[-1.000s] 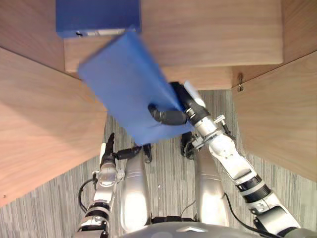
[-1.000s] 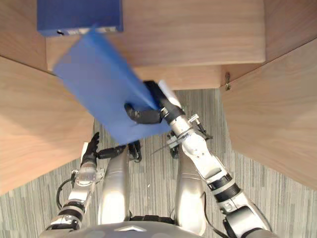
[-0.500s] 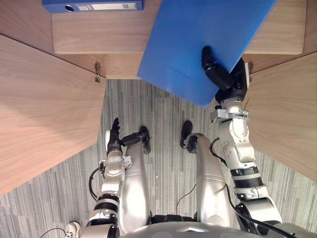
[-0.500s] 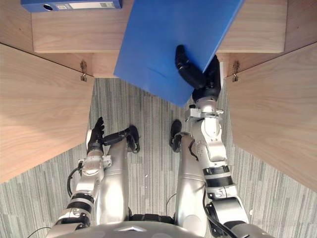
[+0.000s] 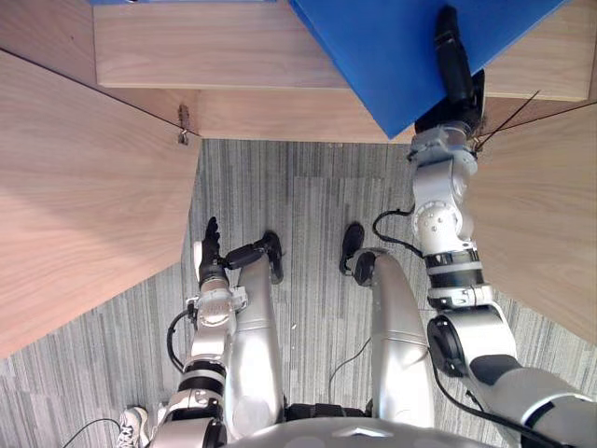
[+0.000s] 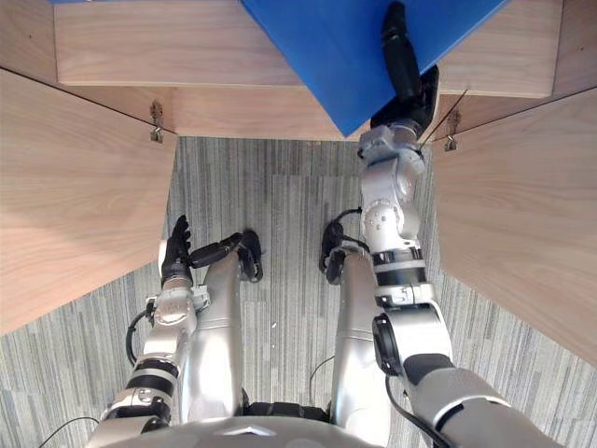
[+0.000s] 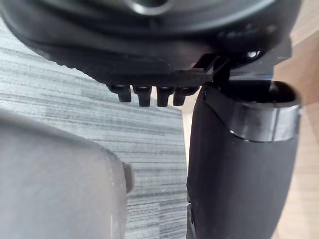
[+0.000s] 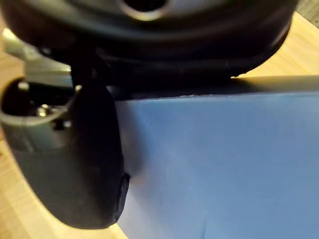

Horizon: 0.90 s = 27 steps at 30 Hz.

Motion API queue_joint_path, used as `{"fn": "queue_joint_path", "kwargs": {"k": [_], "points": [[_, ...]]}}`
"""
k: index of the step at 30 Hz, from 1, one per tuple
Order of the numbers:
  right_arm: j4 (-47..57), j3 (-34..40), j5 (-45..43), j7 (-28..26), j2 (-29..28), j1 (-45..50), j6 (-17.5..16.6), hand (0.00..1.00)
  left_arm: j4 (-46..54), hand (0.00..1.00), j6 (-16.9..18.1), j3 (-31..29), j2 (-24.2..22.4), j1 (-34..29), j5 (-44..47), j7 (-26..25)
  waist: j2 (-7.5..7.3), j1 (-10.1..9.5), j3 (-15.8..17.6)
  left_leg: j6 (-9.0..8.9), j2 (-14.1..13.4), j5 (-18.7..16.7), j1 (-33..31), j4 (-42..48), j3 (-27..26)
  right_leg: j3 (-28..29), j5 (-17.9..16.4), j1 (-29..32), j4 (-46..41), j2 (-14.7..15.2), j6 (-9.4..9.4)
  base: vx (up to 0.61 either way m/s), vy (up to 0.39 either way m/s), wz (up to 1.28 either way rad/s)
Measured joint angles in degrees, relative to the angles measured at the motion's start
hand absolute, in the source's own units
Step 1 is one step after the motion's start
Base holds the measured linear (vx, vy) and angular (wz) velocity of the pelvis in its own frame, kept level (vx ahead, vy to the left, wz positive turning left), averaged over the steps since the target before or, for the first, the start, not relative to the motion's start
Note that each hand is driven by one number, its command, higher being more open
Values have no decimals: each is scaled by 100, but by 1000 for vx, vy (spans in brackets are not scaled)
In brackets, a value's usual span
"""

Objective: Walk over to the cabinet, pick up the folder, carry it to the office cabinet, place the folder inside the office cabinet, then close the office cabinet door

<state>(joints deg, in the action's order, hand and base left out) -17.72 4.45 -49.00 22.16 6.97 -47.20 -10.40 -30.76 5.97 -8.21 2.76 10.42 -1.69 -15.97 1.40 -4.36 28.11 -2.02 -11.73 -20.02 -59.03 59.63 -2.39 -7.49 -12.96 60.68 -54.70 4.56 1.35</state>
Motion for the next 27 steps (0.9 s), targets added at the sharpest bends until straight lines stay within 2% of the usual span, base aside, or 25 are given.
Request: {"fn": "queue_joint_path", "kwargs": {"k": [5,9,10,14,19,27], "points": [[-337,306,-530,369,-96,-495,-165,0,-2,100,-42,0,-83,6,15,-147,19,-15,-15,-13,52,54,26,-71,51,-63,1,-68,60,42,0,24,72,8],[-405,804,-756,816,-368,-714,-508,0,-5,100,-58,5,-149,14,128,-259,29,-25,-25,-24,160,187,57,-289,149,-184,20,-160,208,129,17,28,51,18],[-405,862,-762,895,-391,-748,-554,100,-5,100,-67,7,-161,14,134,-271,29,-27,-25,-27,173,201,67,-320,150,-187,20,-168,217,142,17,40,54,15],[-401,1185,-830,1368,-472,-943,-889,100,-17,100,-104,8,-327,14,247,-417,110,-129,-77,-51,205,263,89,-446,168,-216,35,-191,300,157,40,43,49,6],[-397,1251,-960,1659,-464,-1049,-975,100,-57,100,-103,48,-408,15,249,-464,169,-149,-124,-79,217,340,167,-601,187,-277,52,-276,402,160,66,37,44,5],[-306,1228,-951,1692,-408,-1083,-1035,100,-66,100,-104,108,-502,15,340,-465,182,-151,-201,-110,219,371,226,-661,219,-322,53,-355,439,159,70,21,34,2]]}}
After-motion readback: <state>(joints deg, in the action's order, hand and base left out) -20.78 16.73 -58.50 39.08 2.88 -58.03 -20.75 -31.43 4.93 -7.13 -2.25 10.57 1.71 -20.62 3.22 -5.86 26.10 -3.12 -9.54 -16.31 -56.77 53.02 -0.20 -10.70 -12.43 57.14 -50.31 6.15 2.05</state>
